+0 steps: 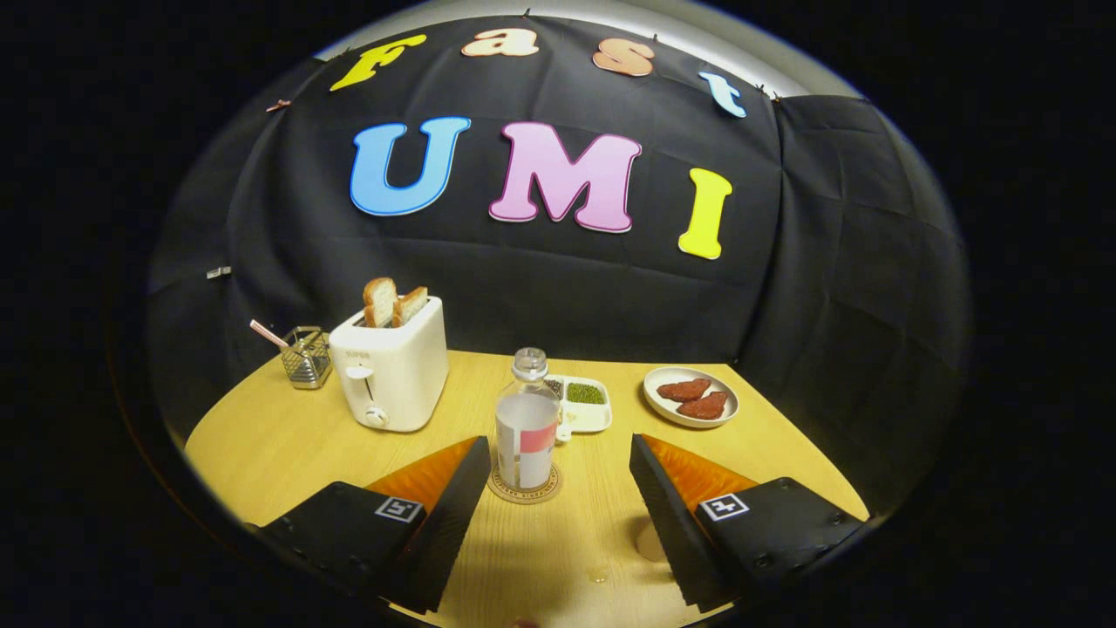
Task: Take the bottle from table, then pour the juice into the cup, finally place the bottle on the coaster
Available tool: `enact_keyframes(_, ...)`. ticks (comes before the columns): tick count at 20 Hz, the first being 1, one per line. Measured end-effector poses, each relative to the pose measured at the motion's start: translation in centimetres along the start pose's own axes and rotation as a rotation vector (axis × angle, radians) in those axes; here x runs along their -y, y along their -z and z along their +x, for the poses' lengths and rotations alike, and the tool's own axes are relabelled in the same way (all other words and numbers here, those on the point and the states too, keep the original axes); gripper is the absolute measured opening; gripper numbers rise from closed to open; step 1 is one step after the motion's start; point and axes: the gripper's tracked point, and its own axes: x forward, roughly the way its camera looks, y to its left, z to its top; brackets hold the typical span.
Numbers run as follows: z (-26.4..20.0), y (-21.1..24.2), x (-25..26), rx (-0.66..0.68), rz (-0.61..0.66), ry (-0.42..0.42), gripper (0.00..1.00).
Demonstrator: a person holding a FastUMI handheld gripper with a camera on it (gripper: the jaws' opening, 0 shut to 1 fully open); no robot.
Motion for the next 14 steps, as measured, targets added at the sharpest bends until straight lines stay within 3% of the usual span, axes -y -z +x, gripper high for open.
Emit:
enact_keyframes(5,-5.2,-5.2,-0.2,0.072,0.0,-0.014,0.98)
enact_keyframes(10,-10.1,-10.9,-2.8,0.162,-0.01,-0.097,0.98)
enact_keyframes(14,-13.9,-12.2,-4.6,0.2,0.024,-0.114,0.98)
